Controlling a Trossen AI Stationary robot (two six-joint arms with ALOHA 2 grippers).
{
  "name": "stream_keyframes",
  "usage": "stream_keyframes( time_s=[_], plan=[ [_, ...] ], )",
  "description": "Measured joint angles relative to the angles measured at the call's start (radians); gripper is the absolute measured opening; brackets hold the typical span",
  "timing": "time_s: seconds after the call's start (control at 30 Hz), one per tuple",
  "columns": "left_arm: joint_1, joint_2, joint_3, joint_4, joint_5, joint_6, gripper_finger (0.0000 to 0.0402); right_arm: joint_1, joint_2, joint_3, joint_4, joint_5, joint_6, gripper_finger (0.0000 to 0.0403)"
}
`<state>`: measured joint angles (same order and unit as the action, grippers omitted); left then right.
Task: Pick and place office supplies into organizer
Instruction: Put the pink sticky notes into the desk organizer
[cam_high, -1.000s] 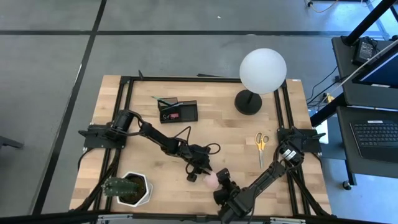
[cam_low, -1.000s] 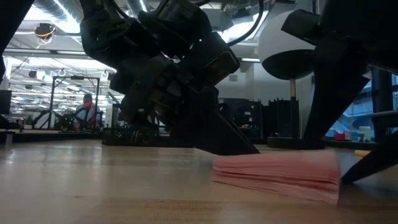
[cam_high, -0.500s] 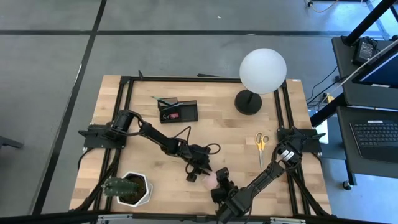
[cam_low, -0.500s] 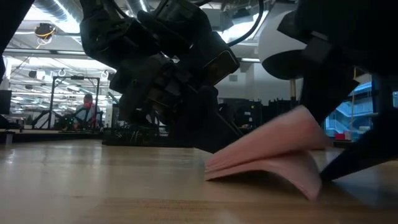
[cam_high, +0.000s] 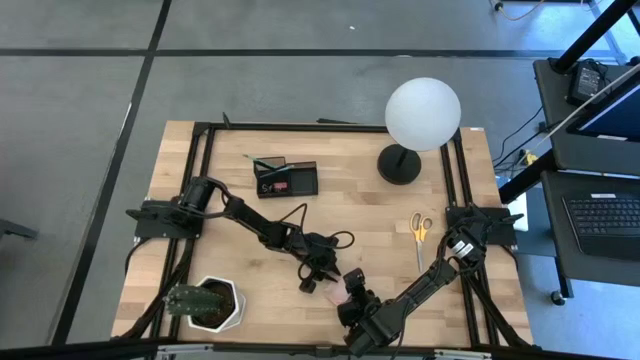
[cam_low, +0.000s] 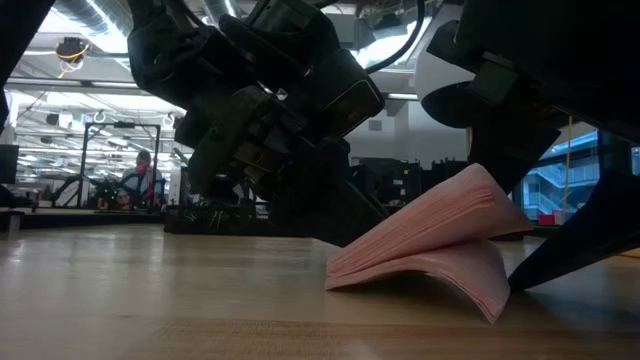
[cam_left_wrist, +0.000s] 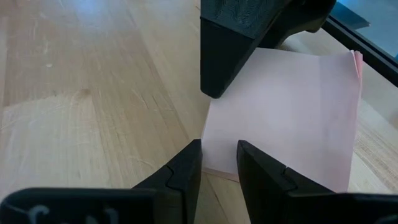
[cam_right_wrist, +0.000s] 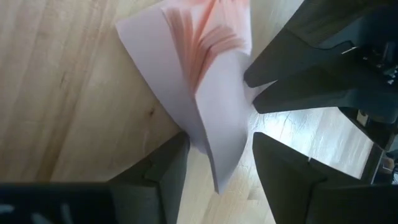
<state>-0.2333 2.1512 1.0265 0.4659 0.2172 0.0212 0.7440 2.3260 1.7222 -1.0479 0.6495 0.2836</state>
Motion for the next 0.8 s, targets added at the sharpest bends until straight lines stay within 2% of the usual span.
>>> stream_keyframes(
  time_s=[0.43,0.8],
  plan=[
    [0.031,-0.001,0.0,-0.008,-0.005,-0.037,0.0097,0.008,0.0,0.051,0.107,-0.044,0.036,0.0186],
    [0.026,-0.001,0.0,-0.008,-0.015,-0.05,0.0097,0.009,-0.007,-0.01,0.264,-0.014,0.053,0.0186]
  ],
)
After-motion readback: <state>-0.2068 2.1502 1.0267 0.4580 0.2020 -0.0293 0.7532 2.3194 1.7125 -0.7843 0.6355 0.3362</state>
